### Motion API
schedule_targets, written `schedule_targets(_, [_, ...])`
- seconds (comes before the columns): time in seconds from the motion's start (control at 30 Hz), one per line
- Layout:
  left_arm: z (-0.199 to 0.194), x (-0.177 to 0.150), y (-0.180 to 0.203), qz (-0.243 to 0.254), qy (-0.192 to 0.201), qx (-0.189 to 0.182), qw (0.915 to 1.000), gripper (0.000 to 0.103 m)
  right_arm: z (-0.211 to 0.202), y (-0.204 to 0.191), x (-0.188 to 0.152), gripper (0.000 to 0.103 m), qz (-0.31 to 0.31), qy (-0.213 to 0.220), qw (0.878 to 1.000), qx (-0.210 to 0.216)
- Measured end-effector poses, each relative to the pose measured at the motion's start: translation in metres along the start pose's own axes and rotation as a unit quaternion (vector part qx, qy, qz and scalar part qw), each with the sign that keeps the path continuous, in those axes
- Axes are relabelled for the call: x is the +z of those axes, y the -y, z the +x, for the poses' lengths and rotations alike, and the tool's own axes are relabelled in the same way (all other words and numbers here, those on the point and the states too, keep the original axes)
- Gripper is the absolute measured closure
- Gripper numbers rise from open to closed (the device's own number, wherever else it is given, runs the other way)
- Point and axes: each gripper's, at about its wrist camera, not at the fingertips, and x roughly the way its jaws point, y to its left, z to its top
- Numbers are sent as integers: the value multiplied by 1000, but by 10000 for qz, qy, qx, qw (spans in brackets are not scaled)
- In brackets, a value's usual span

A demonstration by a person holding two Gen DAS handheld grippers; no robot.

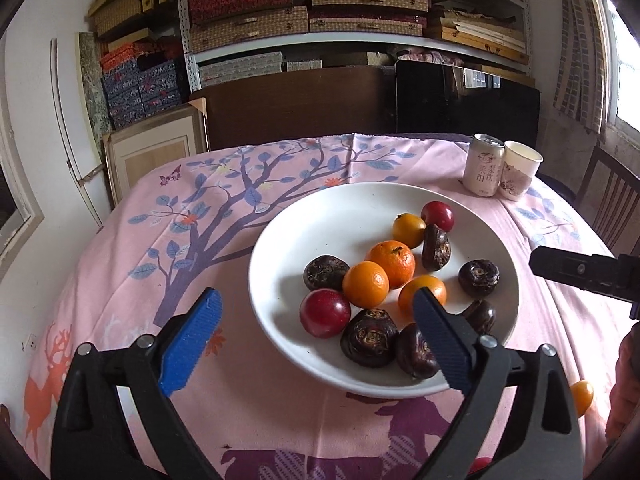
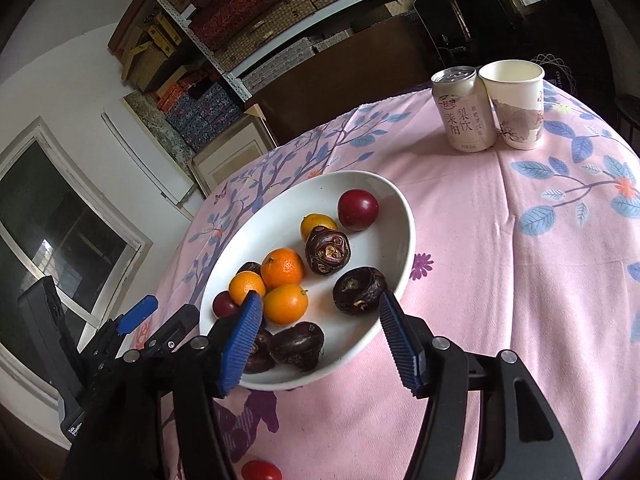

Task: Organize fruits
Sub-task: 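Carry both fruits onto the white plate and open both tools, then move both open tools back toward the remaining fruits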

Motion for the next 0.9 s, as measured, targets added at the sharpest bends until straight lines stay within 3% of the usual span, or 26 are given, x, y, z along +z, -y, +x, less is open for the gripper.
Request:
schedule_targets(0.23, [-15, -21, 9, 247, 43, 177, 9995, 8, -20, 11, -21, 37, -6, 120, 9999, -115])
schedule_targets(0.4, [-25, -32, 9, 201, 62, 209, 9996, 7, -32, 14, -31, 32, -48, 232, 9996, -178])
schedule_targets(0.9, [-53, -56, -2, -21, 120, 272, 9996, 6, -64, 29, -65, 30, 79, 427, 9986, -304])
